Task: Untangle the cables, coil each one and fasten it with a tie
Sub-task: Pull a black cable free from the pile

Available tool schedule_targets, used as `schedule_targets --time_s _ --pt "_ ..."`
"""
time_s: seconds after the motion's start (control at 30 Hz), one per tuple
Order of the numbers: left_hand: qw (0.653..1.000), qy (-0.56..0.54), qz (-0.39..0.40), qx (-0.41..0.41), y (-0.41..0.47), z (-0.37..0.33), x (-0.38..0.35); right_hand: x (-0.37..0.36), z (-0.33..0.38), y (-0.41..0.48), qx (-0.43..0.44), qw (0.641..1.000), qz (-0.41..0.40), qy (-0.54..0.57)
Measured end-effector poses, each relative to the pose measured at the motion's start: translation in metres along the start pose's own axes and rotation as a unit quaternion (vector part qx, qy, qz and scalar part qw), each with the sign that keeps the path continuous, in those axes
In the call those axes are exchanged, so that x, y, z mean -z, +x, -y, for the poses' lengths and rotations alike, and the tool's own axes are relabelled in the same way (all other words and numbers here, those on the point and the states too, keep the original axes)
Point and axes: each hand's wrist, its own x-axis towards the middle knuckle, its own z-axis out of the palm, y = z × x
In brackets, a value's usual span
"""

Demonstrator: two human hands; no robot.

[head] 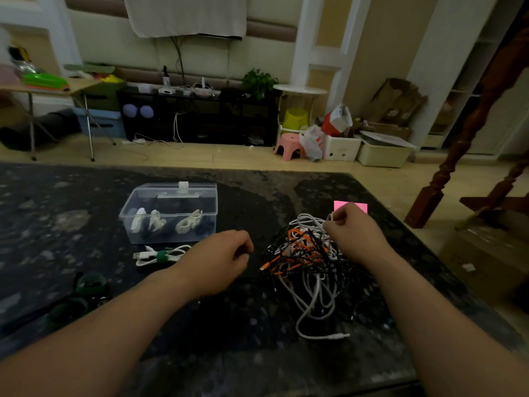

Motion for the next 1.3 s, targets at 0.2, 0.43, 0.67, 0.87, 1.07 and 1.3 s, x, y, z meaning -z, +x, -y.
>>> schedule_targets --time_s 0.2,0.43,0.67,0.87,1.07,1.3 --pt "1.000 -0.005 0.001 0.004 -0.004 0.003 0.007 -0.016 0.014 -0.006 0.078 0.981 -0.016 -0.176" --pt "1.000 -0.015 -0.004 0.009 -0.009 0.003 0.014 -0.012 0.030 -0.010 0.082 0.956 -0.023 -0.282" --pt "0.999 -0.033 -0.022 0.010 -0.008 -0.008 0.018 0.015 0.041 -0.008 0.060 0.992 -0.079 0.079" --pt "0.996 -0.067 -0.061 -0.004 -0.003 -0.028 0.018 0.043 0.074 -0.015 0.121 0.907 -0.141 0.378" --pt "0.983 -0.165 -0.075 0.001 -0.013 -0.055 0.025 0.027 0.093 -0.044 0.075 0.887 0.057 0.452" --pt "0.914 -0.403 -0.046 0.026 -0.016 -0.064 0.043 0.016 0.113 -0.072 0.156 0.903 0.186 0.354"
